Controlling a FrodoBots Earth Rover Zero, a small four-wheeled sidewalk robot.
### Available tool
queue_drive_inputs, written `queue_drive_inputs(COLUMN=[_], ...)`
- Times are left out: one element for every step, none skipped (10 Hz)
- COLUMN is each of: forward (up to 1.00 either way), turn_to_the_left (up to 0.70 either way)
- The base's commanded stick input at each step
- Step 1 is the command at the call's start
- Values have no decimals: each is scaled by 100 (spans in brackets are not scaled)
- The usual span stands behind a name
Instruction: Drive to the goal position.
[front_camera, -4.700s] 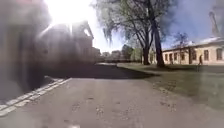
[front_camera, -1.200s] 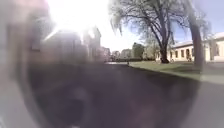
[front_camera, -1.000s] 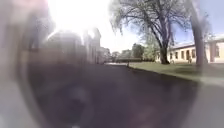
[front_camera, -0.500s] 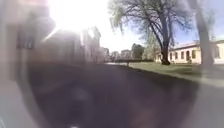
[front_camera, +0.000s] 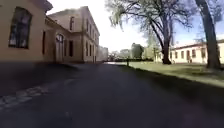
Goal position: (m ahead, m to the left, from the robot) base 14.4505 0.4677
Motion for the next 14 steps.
queue_drive_inputs(forward=[100,100,100,100,100,100,100,100,100,100,100,100,100,100], turn_to_the_left=[0,0,0,0,0,0,0,5,16,38,31,5,0,0])
